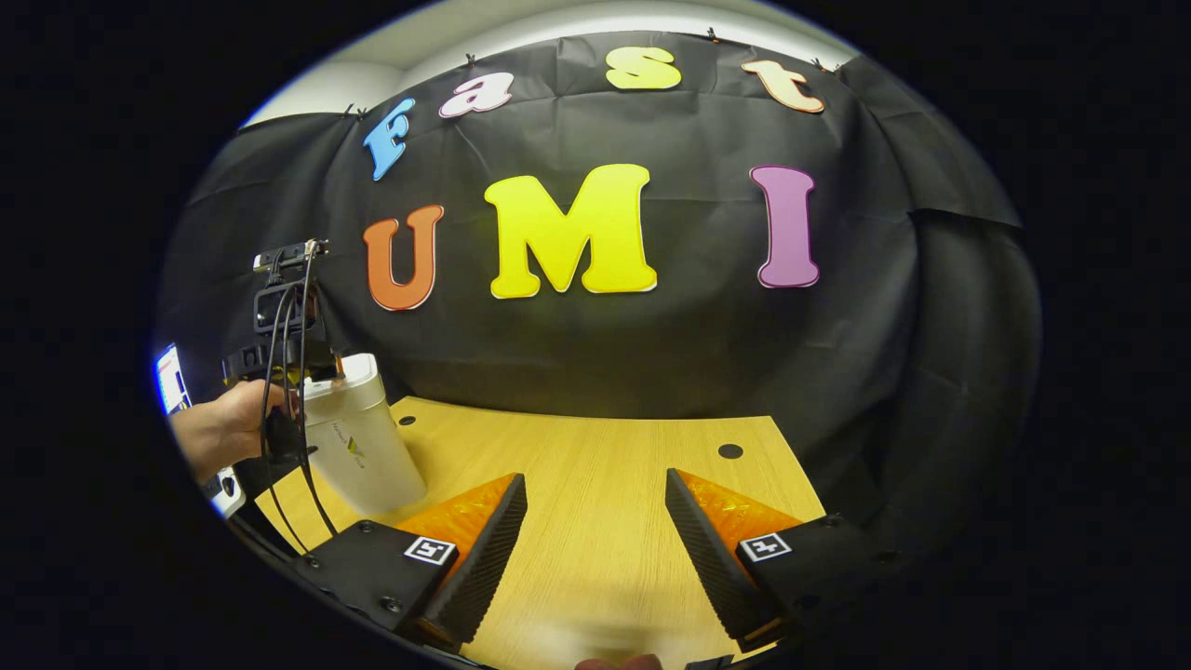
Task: Press the lid of the desktop garbage bin to open it, pick up the crumpled paper on the desktop and throw it into the bin, then pick up the pop can on the desktop and drop it into the bin, and finally close the garbage bin lid.
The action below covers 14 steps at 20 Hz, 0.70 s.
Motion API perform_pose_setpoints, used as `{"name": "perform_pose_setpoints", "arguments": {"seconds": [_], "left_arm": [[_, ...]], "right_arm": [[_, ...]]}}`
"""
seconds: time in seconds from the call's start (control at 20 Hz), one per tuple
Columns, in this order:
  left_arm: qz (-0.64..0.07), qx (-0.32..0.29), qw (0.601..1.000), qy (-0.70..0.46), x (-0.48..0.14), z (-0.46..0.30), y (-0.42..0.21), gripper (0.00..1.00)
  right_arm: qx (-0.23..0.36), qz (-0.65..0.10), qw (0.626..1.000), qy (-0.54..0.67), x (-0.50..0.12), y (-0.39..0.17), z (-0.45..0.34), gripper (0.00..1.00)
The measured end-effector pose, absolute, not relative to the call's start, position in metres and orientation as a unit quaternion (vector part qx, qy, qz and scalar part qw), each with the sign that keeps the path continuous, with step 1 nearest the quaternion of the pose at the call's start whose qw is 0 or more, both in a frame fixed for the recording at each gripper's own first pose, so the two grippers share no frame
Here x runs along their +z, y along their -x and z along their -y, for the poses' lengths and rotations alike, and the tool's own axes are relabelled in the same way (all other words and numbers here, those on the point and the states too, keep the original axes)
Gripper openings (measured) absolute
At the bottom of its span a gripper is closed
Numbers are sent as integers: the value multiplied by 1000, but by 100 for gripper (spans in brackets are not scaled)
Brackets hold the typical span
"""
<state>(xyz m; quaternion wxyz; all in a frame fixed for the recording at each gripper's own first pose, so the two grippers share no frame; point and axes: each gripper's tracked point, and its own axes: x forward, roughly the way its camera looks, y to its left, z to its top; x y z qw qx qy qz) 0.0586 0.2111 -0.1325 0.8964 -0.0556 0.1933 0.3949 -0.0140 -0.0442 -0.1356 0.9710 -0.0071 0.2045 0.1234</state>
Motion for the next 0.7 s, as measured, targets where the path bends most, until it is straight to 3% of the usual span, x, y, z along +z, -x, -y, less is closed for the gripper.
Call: {"name": "perform_pose_setpoints", "arguments": {"seconds": [0.5,0.7], "left_arm": [[-144,376,915,16,-123,-209,-61,87],[-114,332,936,32,-101,-193,-72,99]], "right_arm": [[108,-185,977,7,-125,5,49,94],[95,-155,983,-1,-104,-7,39,94]]}}
